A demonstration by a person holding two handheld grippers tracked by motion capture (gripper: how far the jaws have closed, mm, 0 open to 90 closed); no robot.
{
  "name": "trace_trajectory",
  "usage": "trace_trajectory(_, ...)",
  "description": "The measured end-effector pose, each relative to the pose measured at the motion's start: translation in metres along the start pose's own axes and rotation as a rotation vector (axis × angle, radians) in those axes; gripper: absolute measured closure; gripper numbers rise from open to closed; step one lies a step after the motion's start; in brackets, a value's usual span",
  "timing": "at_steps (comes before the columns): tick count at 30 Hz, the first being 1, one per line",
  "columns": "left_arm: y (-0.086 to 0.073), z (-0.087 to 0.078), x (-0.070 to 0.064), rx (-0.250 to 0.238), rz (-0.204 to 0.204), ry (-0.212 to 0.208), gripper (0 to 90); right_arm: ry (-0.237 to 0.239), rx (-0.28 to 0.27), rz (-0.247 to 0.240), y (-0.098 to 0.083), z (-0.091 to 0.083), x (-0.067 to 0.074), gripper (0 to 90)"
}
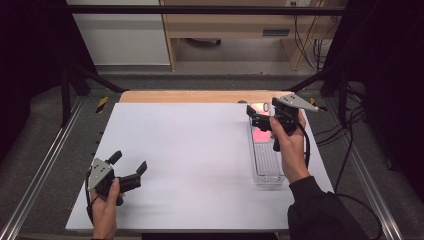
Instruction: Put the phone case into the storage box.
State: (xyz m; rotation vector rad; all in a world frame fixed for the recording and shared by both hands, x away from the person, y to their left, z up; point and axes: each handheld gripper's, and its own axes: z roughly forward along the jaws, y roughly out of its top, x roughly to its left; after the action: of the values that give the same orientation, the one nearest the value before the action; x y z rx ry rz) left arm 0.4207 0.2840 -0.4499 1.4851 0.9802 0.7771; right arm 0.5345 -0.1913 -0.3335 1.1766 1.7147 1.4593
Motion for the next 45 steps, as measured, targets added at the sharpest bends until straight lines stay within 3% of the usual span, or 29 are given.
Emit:
trace_trajectory(11,0.000,-0.006,-0.003,0.007,0.011,0.002,1.0,0.039,0.003,-0.020,-0.006,-0.004,0.013,4.3)
trace_trajectory(16,-0.001,-0.010,-0.004,-0.003,-0.008,-0.002,1.0,0.055,0.009,-0.035,-0.008,-0.008,0.019,4.0)
trace_trajectory(45,-0.001,-0.026,-0.014,-0.003,0.021,-0.020,1.0,0.148,0.006,-0.141,-0.033,-0.028,0.033,3.7)
